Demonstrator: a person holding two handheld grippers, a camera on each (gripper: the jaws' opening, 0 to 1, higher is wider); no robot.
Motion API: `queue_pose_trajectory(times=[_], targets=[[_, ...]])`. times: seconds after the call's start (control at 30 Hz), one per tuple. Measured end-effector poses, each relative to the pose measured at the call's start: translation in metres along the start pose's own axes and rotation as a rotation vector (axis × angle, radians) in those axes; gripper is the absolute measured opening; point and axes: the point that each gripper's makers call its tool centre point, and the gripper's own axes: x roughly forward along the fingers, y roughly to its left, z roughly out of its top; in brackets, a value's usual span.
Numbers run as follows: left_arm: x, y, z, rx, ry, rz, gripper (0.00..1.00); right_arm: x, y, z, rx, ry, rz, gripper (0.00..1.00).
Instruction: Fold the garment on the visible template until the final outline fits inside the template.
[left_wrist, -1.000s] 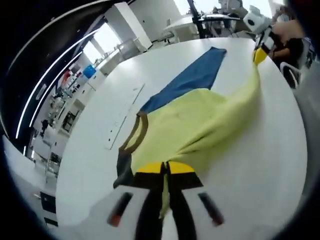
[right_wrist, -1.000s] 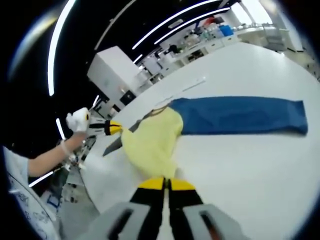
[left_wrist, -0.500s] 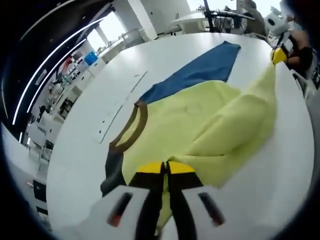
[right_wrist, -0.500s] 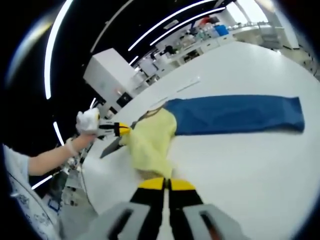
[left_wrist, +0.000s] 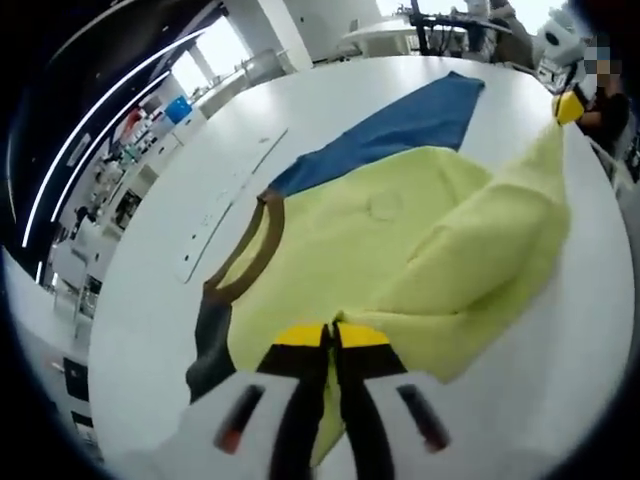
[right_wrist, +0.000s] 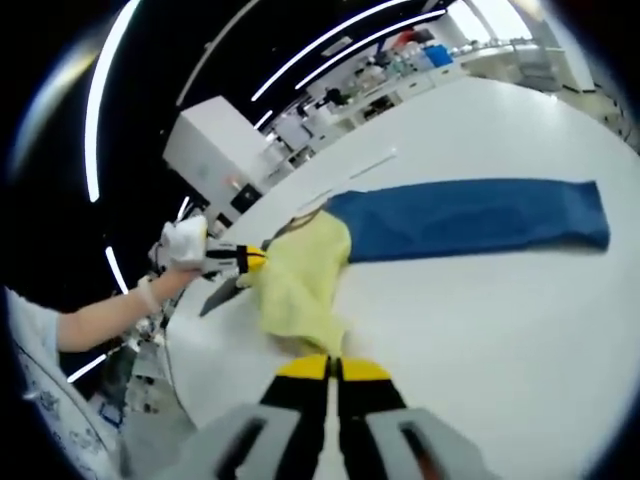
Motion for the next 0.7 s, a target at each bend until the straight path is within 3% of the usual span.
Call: queue_pose_trajectory(times=[0.2,0.37,0.5,0.6,0.7], targets=[[-0.005,-0.002,0.004,-0.01,-0.016,-0.004,0.02,0.0,0.001,-0.001,0.005,-0.001,0.0,0.0],[-0.018,0.0,0.01,-0.223,-0.091,-0.032,0.22,0.0,0.001,-0.004,0.012,-0.001,0.004,0.0],[-0.025,0.0,0.009,-0.26,-0.115,-0.046,0.35,-0.001,0.001,-0.004,0.027,-0.002,0.008,0.0],[-0.032,-0.003,0.012,-0.373,-0.168,-0.066,0.49,-0.001,0.002,-0.005,0.027,-0.003,0.007,0.0],[-0.038,-0.001,0.01,-0.412,-0.194,-0.071,0.52,-0.001,0.004,-0.005,0.026,-0.003,0.01,0.0]])
